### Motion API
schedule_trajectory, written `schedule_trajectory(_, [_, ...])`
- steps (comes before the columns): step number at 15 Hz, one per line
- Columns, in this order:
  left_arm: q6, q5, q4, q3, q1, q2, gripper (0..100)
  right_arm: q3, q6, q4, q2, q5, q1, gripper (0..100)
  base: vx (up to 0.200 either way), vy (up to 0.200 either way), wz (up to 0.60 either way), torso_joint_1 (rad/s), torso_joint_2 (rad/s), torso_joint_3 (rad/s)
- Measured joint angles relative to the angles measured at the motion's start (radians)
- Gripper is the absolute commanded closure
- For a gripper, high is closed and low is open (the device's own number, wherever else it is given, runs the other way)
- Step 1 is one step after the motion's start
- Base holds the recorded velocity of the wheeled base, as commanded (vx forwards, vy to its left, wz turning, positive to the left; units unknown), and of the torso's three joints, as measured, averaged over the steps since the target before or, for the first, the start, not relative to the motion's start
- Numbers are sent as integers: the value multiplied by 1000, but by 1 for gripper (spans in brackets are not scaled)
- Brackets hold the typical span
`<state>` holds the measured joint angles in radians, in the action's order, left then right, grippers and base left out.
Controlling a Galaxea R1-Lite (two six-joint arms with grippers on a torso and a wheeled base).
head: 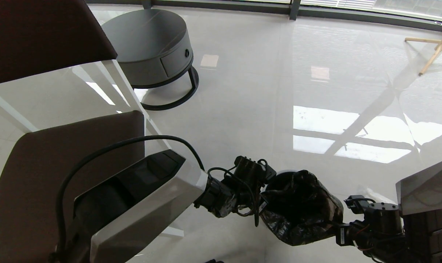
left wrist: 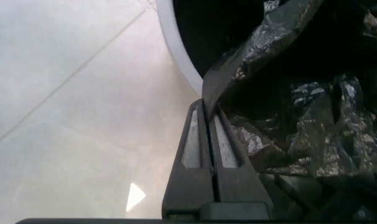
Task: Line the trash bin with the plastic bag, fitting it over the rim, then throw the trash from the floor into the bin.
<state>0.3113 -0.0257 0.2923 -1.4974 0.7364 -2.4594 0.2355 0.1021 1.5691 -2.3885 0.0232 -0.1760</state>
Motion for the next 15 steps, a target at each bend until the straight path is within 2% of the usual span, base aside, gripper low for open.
schedule_trajectory(4, [0,-6,0,-53,-17,-25,100,16,-19,1,-6,0,21,100,0,0,0,0,0,0])
schedule_trajectory(15, [5,-6,-11,5,-14,-34,100,-23,-18,1,-48,5,16,100,0,0,0,0,0,0])
